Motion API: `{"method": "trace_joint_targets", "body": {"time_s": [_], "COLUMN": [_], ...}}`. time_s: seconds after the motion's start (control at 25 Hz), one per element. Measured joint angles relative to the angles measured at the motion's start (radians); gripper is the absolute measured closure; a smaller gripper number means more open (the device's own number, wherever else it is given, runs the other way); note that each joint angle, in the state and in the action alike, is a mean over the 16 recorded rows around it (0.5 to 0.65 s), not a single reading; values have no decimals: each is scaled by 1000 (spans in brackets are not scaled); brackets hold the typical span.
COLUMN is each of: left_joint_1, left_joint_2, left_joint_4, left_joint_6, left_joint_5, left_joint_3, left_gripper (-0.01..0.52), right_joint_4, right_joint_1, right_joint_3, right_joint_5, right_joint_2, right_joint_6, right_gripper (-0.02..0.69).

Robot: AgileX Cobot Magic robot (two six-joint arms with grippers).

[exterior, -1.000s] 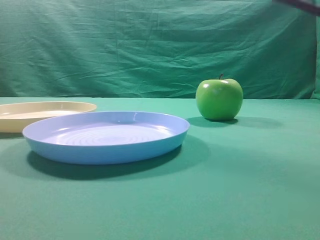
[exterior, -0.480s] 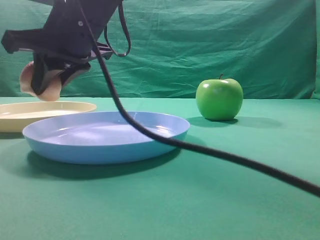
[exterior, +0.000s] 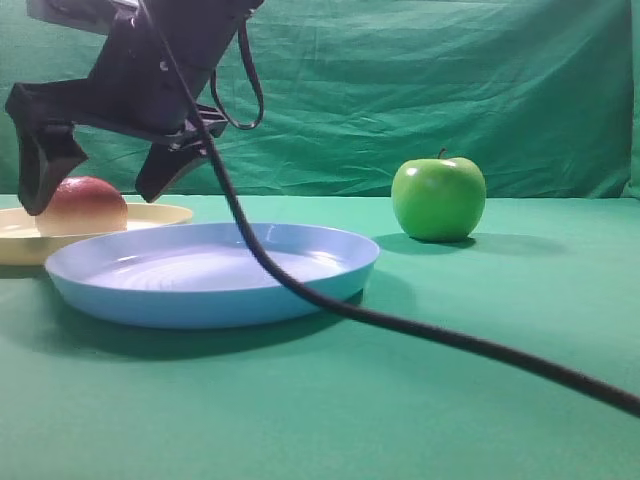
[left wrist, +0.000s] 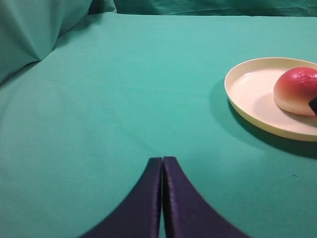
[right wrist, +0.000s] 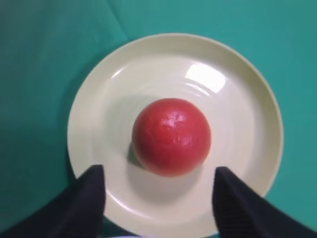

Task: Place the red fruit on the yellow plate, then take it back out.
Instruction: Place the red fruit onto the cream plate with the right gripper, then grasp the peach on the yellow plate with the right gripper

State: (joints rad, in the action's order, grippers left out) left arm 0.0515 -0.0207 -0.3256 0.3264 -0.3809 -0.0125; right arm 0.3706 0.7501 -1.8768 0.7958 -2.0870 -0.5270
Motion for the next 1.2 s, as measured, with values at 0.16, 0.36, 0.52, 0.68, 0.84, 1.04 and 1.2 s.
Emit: {"method": "trace_joint_targets", "body": {"time_s": [0.16,0.36,0.52,0.68,0.84,1.04,1.2], "left_joint_1": [0,0,0,0,0,0,0], "left_joint_2": [0,0,0,0,0,0,0], "left_joint_4": [0,0,0,0,0,0,0], "left_joint_6": [0,0,0,0,0,0,0], "left_joint_5": [0,0,0,0,0,0,0], "left_joint_3": [0,0,0,0,0,0,0], "left_gripper": [514,514,514,514,514,514,514], "right_joint_4": [-9,-26,-37,-44,-40,-39,-59], "right_joint_1": [-43,-86,-105,-111,-112,-112,-116], "right_joint_3": [5,69,189,367,570,786,907], "right_joint_5": [102,166,142,66,-21,-104,-139], "right_joint_2": [123,298,452,619,790,982,1110], "right_joint_6": [55,118,151,166,170,172,188], "right_gripper": [541,650,665,665,665,665,665]}}
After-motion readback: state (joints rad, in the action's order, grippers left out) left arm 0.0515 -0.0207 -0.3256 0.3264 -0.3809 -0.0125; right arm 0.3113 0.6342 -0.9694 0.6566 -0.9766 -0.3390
